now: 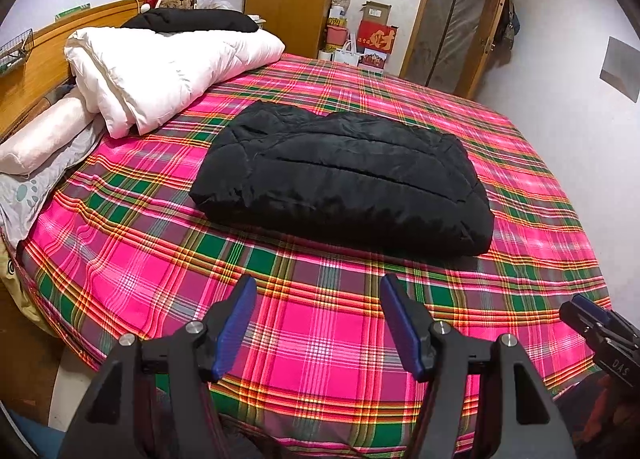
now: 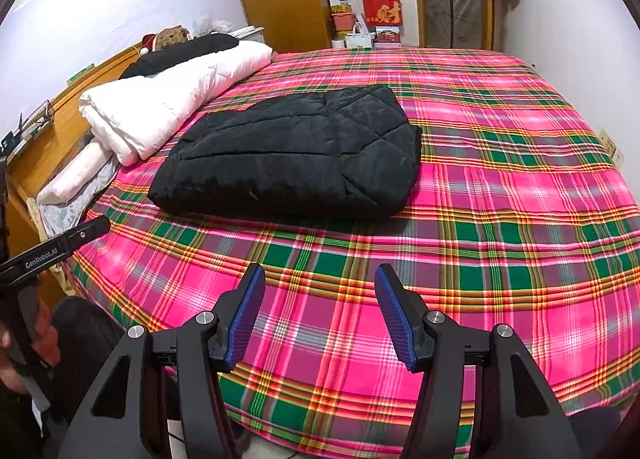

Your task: Fold large clothes

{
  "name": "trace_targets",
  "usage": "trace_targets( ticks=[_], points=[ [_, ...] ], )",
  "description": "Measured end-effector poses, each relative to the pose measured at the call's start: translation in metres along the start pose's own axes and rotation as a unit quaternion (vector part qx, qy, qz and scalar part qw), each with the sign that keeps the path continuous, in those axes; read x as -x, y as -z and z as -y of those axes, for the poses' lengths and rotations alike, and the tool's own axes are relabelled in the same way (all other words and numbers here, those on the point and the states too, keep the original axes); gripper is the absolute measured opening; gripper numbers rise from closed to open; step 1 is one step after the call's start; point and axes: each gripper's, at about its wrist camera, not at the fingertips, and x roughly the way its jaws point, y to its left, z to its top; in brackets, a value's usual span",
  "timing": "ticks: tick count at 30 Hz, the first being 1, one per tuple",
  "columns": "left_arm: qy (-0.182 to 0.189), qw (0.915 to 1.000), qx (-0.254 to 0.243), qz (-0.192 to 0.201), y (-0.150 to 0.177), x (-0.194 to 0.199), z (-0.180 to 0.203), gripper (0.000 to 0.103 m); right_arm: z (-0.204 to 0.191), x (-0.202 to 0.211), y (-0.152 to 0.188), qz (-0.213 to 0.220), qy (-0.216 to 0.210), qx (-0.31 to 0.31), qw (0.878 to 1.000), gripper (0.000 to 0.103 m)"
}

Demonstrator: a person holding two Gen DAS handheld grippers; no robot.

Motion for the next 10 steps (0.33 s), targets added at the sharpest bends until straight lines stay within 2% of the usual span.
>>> trace_targets(
  ticks=[10],
  points=[
    [-0.015,0.9999,-0.002,-0.002,0.004,-0.001,0.002,0.066,0.01,0.003,0.005,0.004,-0.001,-0.011,1.0,0.058]
  ],
)
